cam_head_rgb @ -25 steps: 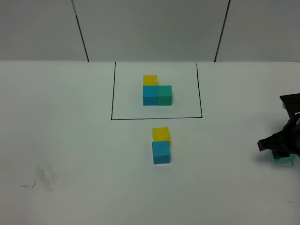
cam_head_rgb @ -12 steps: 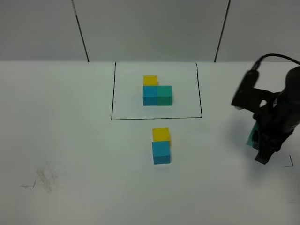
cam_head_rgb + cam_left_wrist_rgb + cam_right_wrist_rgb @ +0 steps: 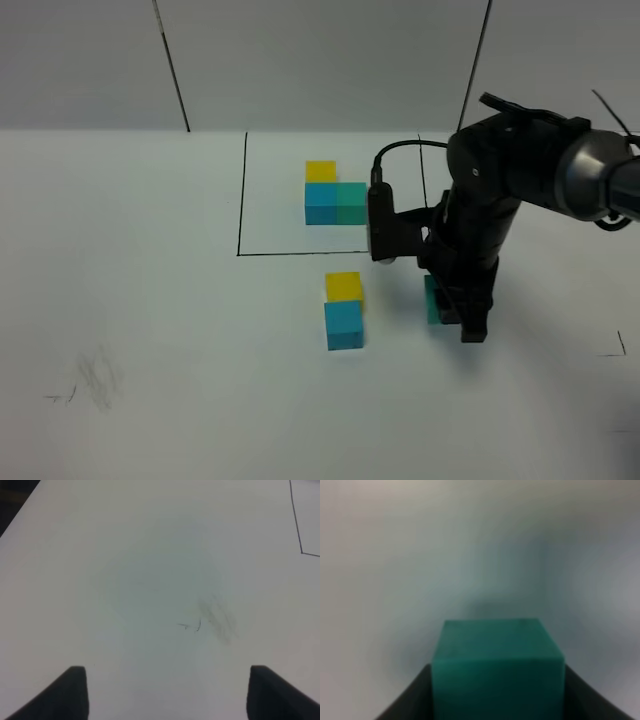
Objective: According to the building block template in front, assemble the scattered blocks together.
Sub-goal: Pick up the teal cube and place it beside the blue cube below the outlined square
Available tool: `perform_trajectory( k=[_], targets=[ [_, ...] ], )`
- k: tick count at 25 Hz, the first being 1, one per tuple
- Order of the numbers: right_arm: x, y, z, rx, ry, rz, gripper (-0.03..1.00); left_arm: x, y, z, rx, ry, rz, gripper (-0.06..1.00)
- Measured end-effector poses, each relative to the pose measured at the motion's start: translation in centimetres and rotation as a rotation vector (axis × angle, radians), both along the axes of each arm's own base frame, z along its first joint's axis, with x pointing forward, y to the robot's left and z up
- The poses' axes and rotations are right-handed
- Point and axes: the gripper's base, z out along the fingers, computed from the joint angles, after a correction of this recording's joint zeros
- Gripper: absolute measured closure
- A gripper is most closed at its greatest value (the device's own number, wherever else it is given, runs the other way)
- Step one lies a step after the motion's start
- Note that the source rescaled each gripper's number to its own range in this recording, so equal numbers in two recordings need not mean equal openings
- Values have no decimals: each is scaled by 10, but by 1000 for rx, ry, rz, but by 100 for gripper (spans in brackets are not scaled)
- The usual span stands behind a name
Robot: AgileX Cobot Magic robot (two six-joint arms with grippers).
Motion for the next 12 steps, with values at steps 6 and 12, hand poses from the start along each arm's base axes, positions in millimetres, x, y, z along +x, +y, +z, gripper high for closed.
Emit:
perform_trajectory(
  k=[6, 12],
  targets=[
    [6, 26, 0, 32, -16, 34, 67, 0, 0, 0, 0, 0, 0, 45],
    [3, 34, 0, 68, -4, 18, 67, 0, 0, 0, 0, 0, 0, 45]
  ],
)
